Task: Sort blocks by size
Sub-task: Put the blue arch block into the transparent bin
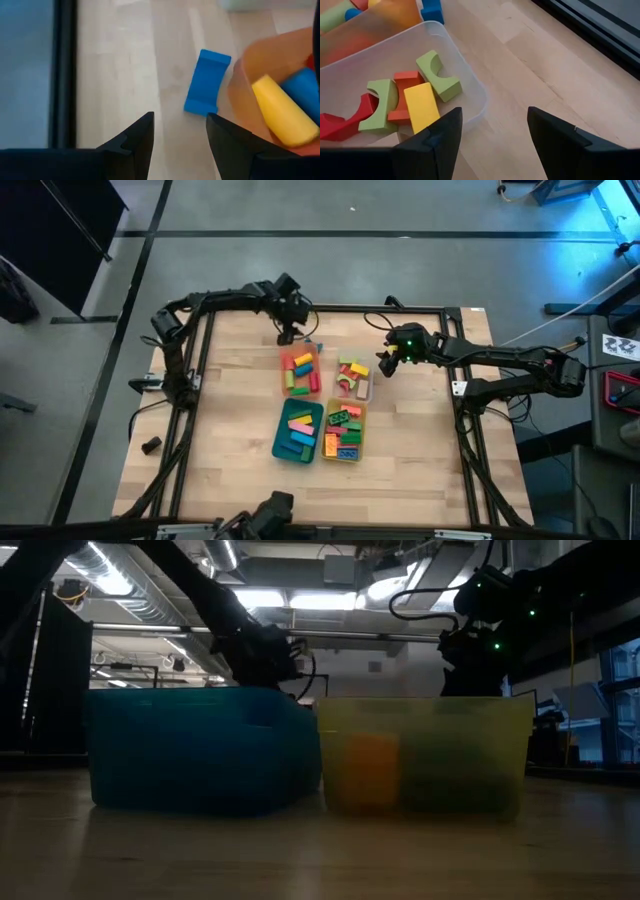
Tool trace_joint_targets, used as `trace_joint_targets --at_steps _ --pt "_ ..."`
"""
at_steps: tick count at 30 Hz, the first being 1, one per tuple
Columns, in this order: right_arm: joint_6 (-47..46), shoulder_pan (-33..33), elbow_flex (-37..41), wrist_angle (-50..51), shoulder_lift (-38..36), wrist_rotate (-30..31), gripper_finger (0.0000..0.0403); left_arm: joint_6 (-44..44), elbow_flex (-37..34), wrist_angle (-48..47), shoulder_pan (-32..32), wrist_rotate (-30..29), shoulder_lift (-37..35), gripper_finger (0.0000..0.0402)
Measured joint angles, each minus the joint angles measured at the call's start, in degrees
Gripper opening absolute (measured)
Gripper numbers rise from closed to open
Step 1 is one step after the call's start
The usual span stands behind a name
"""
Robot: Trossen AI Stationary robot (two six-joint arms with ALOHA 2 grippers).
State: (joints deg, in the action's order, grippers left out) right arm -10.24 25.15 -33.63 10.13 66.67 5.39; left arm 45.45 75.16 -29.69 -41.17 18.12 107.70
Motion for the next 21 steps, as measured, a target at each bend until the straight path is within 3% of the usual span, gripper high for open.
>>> trace_joint_targets --at_steps 12,21 --pt "0.04 0.0 0.0 -0.04 0.0 0.09 0.0225 5.97 0.07 1.49 4.03 0.29 5.49 0.0164" --pt "0.04 0.0 0.0 -0.04 0.0 0.11 0.0225 5.48 0.31 4.26 4.77 0.14 6.95 0.0164"
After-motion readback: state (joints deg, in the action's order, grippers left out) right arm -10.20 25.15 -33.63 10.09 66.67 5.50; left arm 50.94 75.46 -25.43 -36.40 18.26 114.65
